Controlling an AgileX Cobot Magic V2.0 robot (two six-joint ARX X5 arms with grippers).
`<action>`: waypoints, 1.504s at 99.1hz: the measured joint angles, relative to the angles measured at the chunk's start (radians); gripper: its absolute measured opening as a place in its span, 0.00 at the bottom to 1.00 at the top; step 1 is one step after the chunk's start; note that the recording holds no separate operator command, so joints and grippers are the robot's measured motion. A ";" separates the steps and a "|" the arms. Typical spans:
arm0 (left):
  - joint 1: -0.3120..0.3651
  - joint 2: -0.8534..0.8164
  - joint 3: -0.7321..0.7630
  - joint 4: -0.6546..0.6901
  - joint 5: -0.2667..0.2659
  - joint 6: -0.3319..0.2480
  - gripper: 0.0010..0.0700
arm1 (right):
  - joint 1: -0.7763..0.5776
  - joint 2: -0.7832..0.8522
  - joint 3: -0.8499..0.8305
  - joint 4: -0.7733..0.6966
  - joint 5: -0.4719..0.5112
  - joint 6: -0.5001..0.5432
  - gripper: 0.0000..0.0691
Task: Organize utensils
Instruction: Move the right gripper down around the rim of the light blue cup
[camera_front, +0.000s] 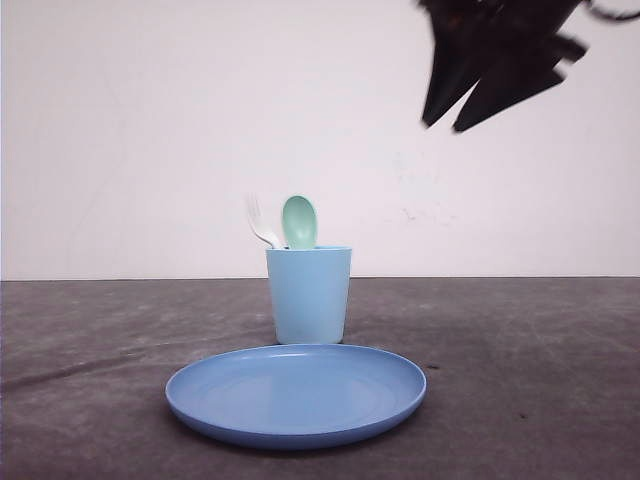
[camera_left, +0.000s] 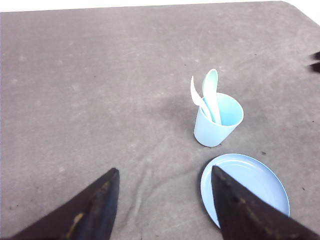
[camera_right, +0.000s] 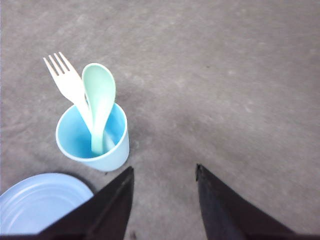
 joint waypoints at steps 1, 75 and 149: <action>0.000 0.000 0.000 0.000 0.000 0.000 0.49 | -0.001 -0.006 0.000 -0.003 -0.001 -0.001 0.35; 0.000 0.000 0.000 0.004 -0.003 0.000 0.49 | -0.050 -0.119 -0.209 0.001 -0.060 0.005 0.92; 0.000 0.033 0.000 0.005 -0.003 0.000 0.49 | -0.002 0.163 -0.223 0.382 -0.269 0.035 0.99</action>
